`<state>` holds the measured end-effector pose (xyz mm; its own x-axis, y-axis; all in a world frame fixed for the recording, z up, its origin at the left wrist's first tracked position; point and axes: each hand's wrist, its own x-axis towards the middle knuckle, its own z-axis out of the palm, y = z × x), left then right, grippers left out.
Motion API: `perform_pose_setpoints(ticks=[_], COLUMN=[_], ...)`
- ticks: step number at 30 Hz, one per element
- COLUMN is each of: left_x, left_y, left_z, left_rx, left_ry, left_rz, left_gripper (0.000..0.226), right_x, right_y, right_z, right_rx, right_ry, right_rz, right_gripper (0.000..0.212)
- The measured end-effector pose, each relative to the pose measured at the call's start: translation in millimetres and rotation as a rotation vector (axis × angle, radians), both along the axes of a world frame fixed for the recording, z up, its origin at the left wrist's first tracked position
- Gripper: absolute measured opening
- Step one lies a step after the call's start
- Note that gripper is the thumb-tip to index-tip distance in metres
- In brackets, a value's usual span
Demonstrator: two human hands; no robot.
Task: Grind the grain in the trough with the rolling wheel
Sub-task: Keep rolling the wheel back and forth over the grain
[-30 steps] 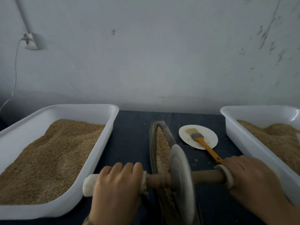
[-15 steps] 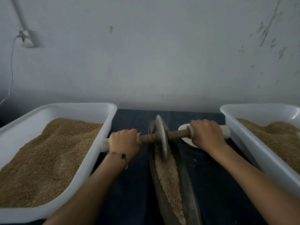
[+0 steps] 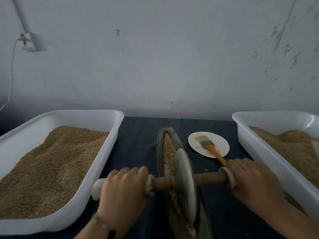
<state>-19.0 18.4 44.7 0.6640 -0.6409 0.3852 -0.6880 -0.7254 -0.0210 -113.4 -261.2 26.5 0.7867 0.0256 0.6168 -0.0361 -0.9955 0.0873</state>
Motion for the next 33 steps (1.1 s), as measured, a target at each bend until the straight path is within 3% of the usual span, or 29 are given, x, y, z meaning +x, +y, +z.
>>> perform_pose_setpoints(ticks=[5,7,12,16,21,24,28,33], left_x=[-16.2,-10.5,36.1,82.0,107.9,95.5,56.7,2.1], left_y=[4.5,-0.8,-16.8,-41.3,-43.4,-33.1,-22.4,-7.9], left_z=[8.8,7.5,1.1,-6.4,-23.6,-33.6,-29.3,-25.1], left_rx=[0.037,0.126,0.155,0.061,-0.049,-0.120,-0.207,-0.156], left_ry=[0.053,0.040,0.122,0.056,0.106,-0.017,-0.203,-0.342], left_rz=[-0.022,0.068,0.139,0.218,0.269,0.222,0.085,0.022], left_gripper=[0.050,0.040,0.022,0.018,0.018,0.024,0.035,0.030], right_x=[-21.5,-13.3,44.8,96.9,122.5,111.1,72.6,8.5], right_y=[5.5,9.4,-2.3,-10.2,-7.2,1.4,7.7,6.8], right_z=[17.4,22.8,19.1,11.9,8.8,4.9,-10.4,-28.9], right_rx=[-0.027,-0.011,0.078,0.046,-0.111,-0.135,-0.068,-0.021], right_ry=[0.133,0.262,0.576,0.368,0.022,-0.119,-0.174,-0.181], right_rz=[0.104,0.132,-0.085,-0.130,-0.026,0.006,0.012,0.047], right_gripper=[0.043,0.045,0.015,0.011,0.026,0.029,0.026,0.030])
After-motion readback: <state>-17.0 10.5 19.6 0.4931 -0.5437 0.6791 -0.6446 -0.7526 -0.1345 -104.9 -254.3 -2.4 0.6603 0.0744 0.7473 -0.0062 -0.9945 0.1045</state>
